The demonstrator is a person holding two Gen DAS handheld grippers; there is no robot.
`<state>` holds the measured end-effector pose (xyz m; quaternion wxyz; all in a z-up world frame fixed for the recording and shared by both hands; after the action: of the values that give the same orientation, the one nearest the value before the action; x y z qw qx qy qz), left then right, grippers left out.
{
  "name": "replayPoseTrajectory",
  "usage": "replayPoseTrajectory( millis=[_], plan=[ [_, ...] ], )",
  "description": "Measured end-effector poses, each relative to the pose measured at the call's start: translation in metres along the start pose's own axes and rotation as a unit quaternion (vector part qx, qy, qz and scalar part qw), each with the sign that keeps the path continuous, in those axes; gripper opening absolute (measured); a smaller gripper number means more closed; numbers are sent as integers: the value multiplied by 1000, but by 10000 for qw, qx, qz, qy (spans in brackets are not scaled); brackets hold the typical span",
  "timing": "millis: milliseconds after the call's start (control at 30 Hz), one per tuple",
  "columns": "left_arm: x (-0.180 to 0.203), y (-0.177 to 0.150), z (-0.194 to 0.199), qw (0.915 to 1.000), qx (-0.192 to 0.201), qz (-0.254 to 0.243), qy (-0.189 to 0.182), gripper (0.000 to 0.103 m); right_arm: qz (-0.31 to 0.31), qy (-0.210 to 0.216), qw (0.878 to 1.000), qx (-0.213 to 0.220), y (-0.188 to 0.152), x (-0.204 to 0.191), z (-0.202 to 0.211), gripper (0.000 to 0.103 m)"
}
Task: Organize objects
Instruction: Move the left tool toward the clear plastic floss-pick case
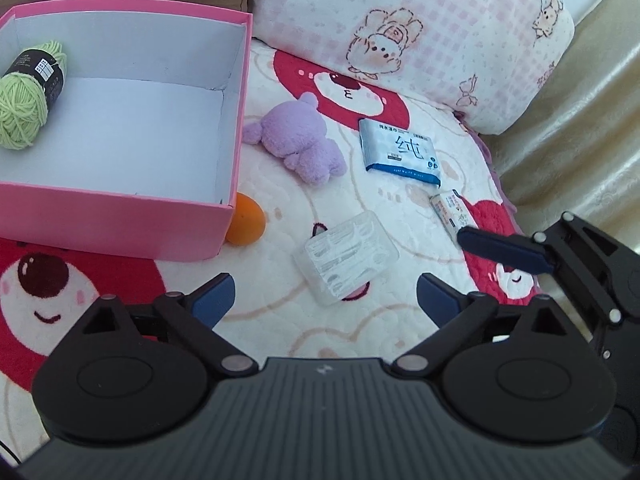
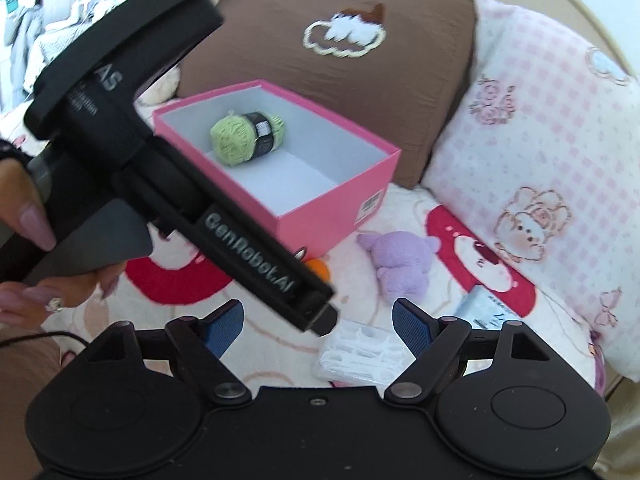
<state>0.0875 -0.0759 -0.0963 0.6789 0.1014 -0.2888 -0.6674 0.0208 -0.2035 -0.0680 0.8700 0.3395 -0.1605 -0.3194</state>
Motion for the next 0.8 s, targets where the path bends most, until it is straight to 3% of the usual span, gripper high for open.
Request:
replayPoseTrajectory(
  millis=[200, 367, 500, 800],
  plan=[
    [-7, -5, -9, 9997, 90, -81, 221, 103, -81, 118, 9994, -323, -4, 7, -18, 85],
    [-19, -5, -18, 9996, 49, 287, -56, 103, -105, -64, 9991, -406, -9, 17, -30, 85],
    [-23, -13, -29, 9987, 165, 456, 131, 103, -268, -2, 9979, -598, -19, 25, -47, 85],
    [-14, -24, -44, 9982, 495, 330, 33, 103, 110, -514, 9960, -728, -37, 22, -79, 85]
  ],
)
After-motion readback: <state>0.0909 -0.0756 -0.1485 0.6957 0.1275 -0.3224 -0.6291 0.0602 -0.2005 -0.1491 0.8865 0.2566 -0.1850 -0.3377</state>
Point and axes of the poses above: each gripper's, at about its wrist camera, not at the fingertips, and z roughly against the way its jaws point, x to its right, y to its top, the point moved 2 cm from there along -z, roughly the way its jaws point, and after that the axes turned 13 degrees about y, right-handed, at the moved point
